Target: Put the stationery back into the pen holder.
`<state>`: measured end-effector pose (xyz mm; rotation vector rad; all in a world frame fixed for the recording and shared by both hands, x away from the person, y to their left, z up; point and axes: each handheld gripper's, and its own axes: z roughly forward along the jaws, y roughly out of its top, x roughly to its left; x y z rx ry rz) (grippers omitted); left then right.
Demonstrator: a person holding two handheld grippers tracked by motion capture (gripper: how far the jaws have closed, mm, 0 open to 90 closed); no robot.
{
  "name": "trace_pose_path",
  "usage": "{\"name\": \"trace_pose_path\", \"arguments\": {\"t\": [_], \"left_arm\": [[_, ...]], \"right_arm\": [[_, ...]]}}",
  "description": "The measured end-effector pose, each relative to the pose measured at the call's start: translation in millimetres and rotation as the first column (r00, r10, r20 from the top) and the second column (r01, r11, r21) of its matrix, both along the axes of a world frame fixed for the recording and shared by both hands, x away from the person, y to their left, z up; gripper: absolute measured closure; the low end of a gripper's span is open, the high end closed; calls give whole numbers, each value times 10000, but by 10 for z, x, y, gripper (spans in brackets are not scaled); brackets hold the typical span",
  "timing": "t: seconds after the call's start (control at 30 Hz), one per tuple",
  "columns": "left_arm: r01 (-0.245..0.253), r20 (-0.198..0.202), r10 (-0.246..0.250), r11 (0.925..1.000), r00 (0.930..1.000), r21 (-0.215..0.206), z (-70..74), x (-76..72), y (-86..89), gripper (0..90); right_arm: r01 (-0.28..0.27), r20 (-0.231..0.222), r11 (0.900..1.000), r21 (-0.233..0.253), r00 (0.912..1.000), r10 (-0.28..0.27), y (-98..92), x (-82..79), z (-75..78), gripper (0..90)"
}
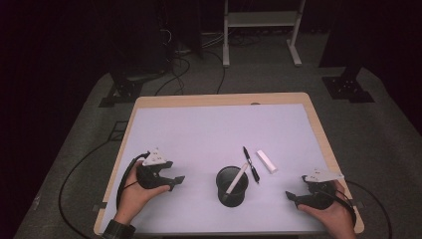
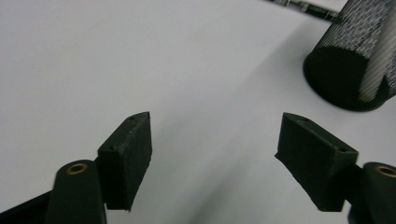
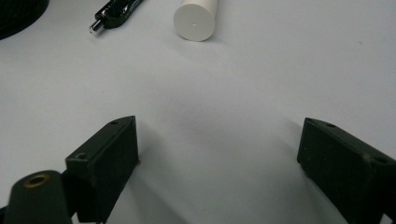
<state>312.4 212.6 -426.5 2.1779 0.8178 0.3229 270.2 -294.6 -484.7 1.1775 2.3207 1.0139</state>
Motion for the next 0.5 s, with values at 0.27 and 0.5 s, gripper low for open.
{"name": "trace_pose_path", "arguments": {"t": [0.27, 0.5], "left_arm": [[-736, -146, 743, 9964, 9971, 426, -176, -86, 212, 177], [-1385, -129, 1397, 9877, 9901, 725, -312, -156, 324, 121]], "right_arm": [[98, -30, 9999, 90, 9999, -98, -8, 0, 3, 133], [105, -6, 9999, 63, 9999, -105, -5, -2, 2, 135]]}}
